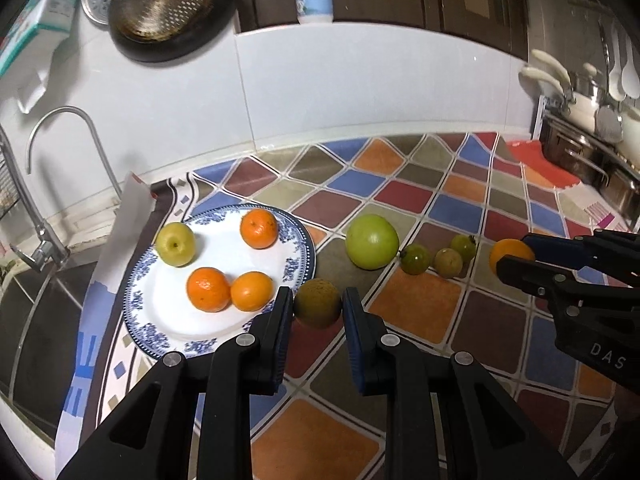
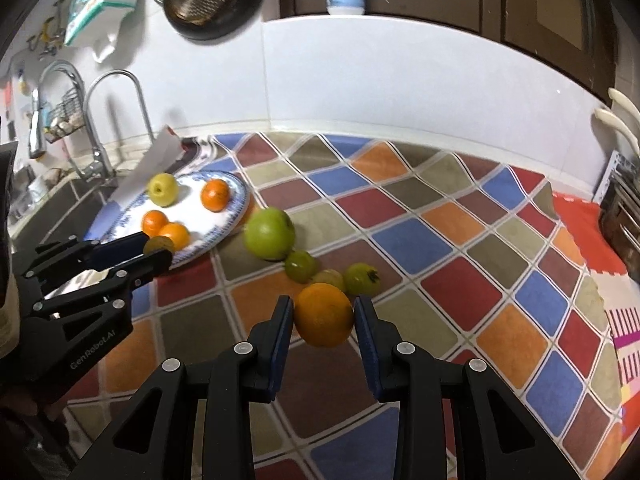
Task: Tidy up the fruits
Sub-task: 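Grasp a small yellow fruit with the left gripper while the right gripper grasps an orange, then carry the small yellow fruit and orange onto the plate and open both grippers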
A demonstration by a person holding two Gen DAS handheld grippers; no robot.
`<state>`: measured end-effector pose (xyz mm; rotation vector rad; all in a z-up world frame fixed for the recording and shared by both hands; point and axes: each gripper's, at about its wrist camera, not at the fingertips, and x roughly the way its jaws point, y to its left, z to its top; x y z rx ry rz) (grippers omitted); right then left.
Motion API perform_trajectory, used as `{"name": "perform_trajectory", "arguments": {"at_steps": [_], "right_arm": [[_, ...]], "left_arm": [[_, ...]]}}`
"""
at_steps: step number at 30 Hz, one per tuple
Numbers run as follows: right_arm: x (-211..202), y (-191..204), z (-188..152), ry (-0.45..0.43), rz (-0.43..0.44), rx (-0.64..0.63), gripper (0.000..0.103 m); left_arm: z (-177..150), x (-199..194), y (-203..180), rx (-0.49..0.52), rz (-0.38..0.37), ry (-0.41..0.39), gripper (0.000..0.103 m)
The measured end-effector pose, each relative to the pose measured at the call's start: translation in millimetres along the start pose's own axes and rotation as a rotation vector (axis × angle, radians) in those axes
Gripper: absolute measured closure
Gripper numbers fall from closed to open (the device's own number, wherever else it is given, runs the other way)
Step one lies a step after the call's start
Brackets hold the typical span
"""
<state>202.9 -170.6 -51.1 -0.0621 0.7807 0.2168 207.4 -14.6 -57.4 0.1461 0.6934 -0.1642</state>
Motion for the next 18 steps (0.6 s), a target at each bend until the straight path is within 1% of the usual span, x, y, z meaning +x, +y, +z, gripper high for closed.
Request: {"name": "perform_trajectory", "arguments": {"at_steps": [10, 18], "right_arm": [[-21, 25, 7, -0.049, 0.072, -0.021, 0.070], [-30, 50, 16, -0.100, 0.103, -0.043, 0.070]], "left_arm": [[-5, -30, 16, -0.035, 0.016, -0.044, 0.077], [-8, -50, 38, -0.038, 0.037, -0.077, 0.077]]}}
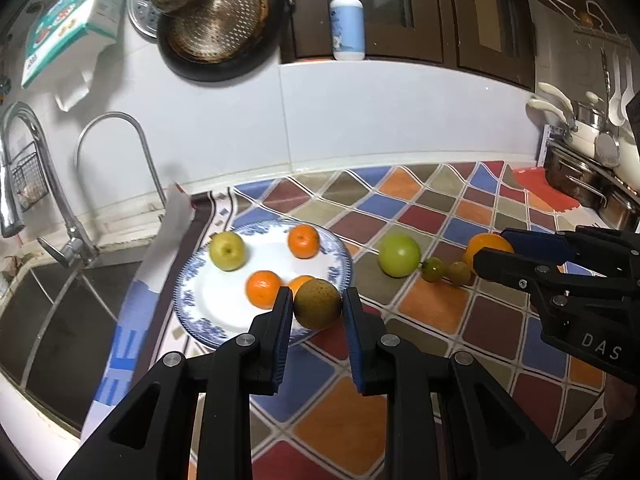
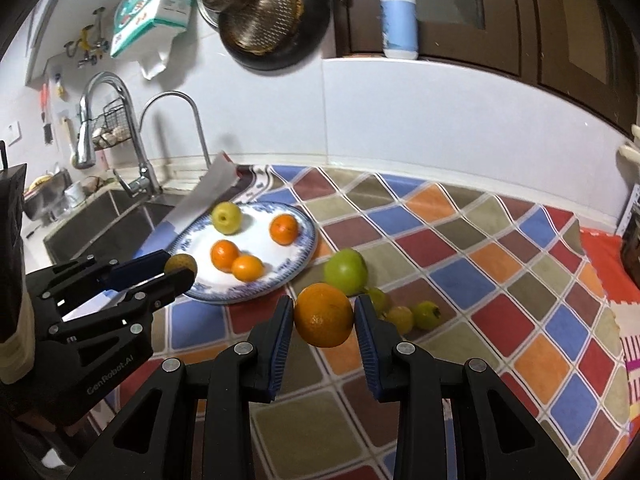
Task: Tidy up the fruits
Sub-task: 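Carry the small yellow fruit and orange onto the plate and open both grippers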
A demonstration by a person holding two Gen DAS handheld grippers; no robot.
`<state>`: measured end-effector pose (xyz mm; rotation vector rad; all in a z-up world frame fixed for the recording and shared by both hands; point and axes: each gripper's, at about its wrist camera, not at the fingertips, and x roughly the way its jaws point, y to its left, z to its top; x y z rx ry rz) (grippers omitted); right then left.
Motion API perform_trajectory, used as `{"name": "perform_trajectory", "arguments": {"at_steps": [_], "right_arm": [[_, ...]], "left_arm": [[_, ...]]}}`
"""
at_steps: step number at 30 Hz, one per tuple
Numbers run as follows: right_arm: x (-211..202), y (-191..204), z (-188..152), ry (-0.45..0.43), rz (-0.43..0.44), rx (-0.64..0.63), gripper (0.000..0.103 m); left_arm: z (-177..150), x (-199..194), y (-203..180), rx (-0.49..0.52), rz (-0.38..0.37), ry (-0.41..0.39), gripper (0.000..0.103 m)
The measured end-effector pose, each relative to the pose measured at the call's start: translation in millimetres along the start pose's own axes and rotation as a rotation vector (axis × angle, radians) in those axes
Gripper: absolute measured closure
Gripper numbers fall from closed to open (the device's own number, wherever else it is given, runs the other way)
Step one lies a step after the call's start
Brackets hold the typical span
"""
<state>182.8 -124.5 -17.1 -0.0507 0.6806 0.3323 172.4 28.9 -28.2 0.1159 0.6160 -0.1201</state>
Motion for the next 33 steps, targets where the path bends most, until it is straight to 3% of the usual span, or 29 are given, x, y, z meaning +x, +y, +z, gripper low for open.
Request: {"name": "perform_trajectory", "arguments": {"at_steps": [16, 33], "right_arm": [[25, 59, 36, -0.052, 0.042, -0.053, 0.070], [96, 89, 65, -0.014, 0.063, -0.096, 0.070]], "left_arm": [[4, -3, 56, 0.025, 0.034, -0.038, 0.077], [8, 48, 103, 0.008, 0.016, 0.003, 0.077]]}}
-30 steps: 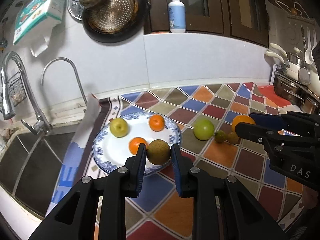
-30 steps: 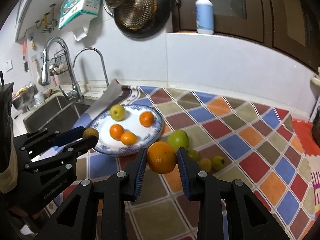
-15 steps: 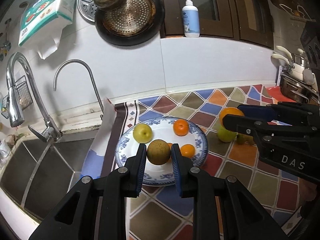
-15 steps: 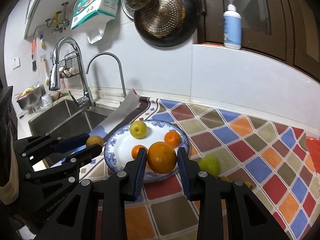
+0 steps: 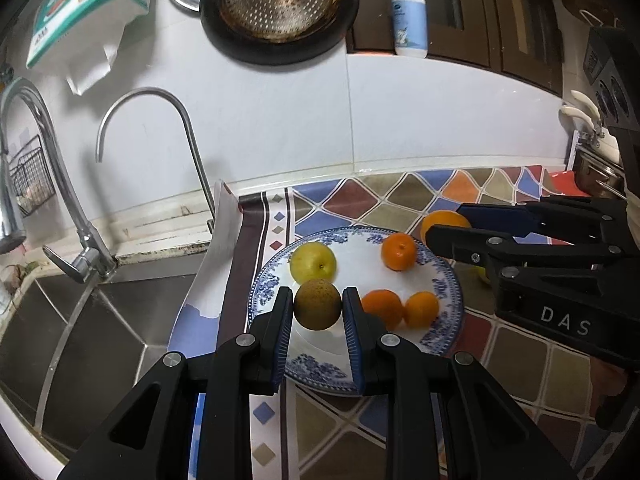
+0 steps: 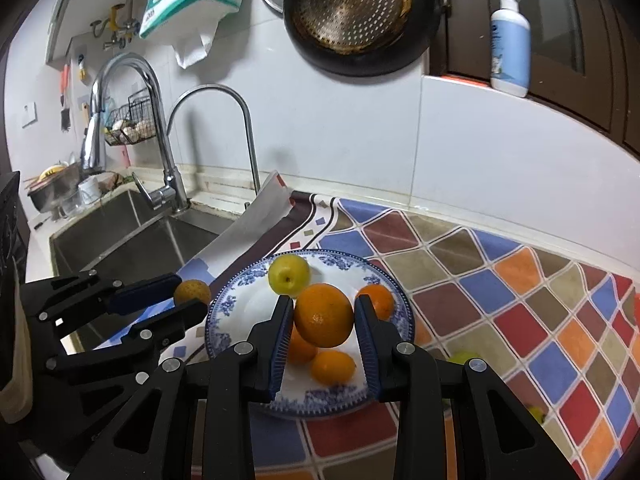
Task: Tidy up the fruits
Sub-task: 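Carry the small yellow fruit and orange onto the plate and open both grippers, then lift both grippers off the plate and move toward the green apple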
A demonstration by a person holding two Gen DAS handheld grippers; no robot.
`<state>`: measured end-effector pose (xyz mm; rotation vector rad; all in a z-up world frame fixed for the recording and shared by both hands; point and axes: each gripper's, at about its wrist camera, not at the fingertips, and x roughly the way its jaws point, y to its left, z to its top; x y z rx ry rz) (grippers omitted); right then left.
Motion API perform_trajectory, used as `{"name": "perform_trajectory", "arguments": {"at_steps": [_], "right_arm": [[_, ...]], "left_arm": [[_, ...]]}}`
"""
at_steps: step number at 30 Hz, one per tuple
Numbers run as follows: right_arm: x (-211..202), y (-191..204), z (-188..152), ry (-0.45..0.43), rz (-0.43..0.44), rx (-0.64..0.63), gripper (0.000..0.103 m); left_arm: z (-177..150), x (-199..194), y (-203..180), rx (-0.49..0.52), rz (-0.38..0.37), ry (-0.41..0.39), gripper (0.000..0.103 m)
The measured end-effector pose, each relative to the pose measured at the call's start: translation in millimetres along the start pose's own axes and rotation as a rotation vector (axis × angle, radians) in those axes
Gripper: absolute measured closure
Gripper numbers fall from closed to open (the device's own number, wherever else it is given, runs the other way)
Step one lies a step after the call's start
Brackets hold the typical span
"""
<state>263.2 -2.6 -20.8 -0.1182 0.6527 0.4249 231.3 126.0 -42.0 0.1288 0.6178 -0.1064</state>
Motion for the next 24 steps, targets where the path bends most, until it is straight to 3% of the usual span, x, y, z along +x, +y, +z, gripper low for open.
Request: {"name": "perform_trajectory", "arguments": {"at_steps": [19, 24], "right_arm": [[73, -12, 0, 0.092, 0.021, 0.017, 0.070], [71, -14, 1, 0.086, 0.018, 0.028, 0.070]], "left_arm": [[4, 68, 13, -0.018, -0.031, 0.086, 0.077], [6, 65, 13, -0.029, -0.025, 0.087, 0.064]]}}
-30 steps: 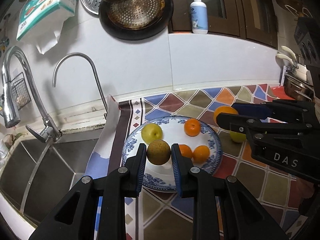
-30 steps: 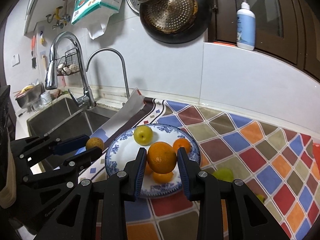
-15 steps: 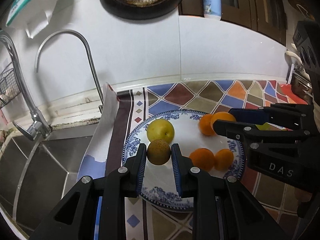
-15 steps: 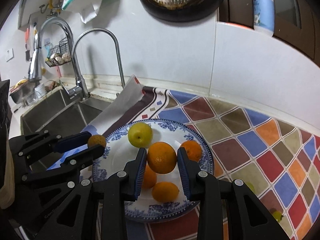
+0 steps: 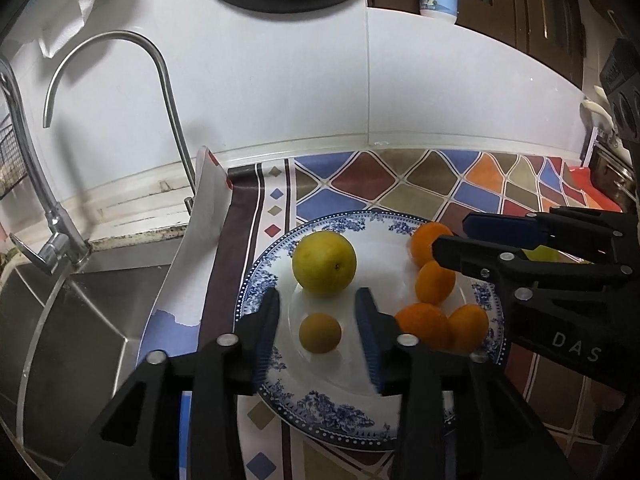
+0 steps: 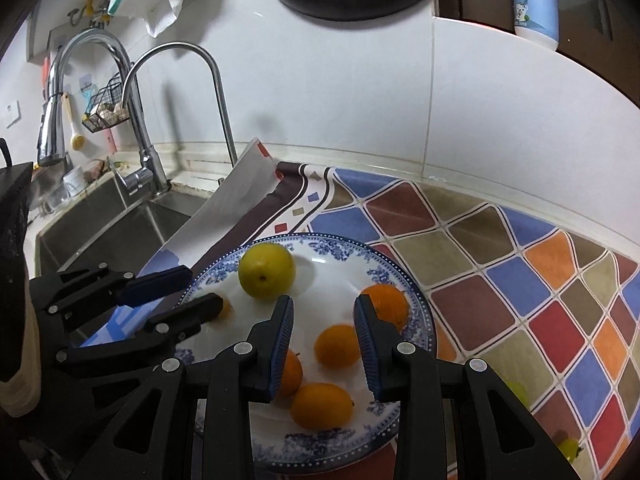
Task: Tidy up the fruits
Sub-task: 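Lift both grippers off the plate and move toward the green apple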
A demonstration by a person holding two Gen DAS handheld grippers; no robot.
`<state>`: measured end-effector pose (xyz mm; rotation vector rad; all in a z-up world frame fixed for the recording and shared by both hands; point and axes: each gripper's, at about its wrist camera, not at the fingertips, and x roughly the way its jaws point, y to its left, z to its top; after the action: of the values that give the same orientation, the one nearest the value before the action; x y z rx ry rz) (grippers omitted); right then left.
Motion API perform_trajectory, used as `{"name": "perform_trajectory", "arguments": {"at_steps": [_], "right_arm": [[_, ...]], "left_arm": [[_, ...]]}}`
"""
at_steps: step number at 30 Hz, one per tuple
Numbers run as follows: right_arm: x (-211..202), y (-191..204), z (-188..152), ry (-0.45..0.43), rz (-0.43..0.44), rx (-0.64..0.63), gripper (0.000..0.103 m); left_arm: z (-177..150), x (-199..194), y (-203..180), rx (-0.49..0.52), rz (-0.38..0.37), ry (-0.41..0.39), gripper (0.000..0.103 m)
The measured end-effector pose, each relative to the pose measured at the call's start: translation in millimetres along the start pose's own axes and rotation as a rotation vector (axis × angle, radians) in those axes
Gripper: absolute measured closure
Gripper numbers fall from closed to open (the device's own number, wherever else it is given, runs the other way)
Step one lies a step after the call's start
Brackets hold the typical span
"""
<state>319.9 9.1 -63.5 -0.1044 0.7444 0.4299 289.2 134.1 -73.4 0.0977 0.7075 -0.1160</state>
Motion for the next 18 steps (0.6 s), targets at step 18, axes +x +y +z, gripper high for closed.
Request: {"name": "perform_trajectory", "arguments": {"at_steps": [18], "right_arm": [[-70, -1, -10, -0.089, -0.066, 0.023, 0.048]], "left_arm": [[1, -66, -11, -0.046, 0.038, -0.079, 0.024]]}}
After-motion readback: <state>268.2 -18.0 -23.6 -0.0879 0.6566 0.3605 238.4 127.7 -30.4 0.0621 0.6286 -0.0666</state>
